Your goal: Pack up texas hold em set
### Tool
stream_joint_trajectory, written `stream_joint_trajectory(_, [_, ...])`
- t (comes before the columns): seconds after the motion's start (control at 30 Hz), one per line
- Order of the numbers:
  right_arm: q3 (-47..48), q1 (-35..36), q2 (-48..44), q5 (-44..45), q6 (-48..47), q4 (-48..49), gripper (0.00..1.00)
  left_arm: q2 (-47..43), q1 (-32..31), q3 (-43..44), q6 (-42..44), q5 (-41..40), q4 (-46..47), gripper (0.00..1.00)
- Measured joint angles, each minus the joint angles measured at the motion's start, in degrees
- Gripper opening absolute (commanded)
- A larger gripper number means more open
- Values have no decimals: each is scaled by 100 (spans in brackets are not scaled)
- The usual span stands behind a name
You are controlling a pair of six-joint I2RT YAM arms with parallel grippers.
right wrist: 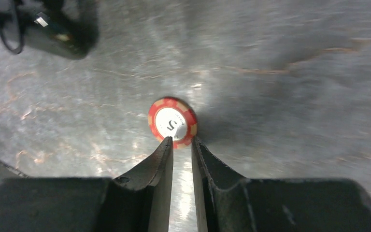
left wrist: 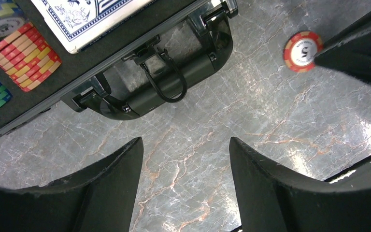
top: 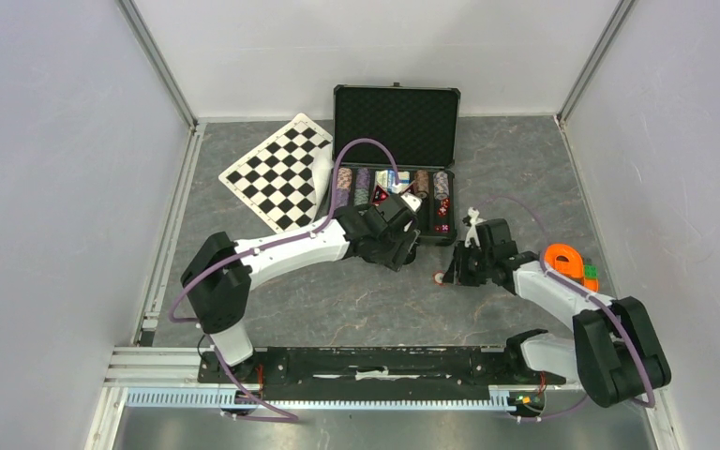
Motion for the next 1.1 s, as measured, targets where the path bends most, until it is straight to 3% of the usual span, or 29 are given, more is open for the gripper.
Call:
stream_joint_trajectory(0.27, [-459, 704, -63, -439, 1003, 944, 26, -72, -9, -238, -212, 13, 81, 73])
stream_joint_trajectory(0.47, [-140, 557, -494, 98, 872, 232, 27, -59, -260, -245, -400, -24, 308, 78])
stream_joint_trajectory(0.63, [267, -74, -992, 605, 424, -308, 28, 249, -629, -105, -586, -190, 680, 89])
stream_joint_trajectory(0.8, [385, -577, -1801, 1257, 63, -922, 31, 1062, -973, 584, -686, -306, 748, 100])
stream_joint_trajectory(1.1, [1034, -603, -3235, 3025, -125, -1696, 36, 2271, -1106, 2090, -667, -289, 15, 91])
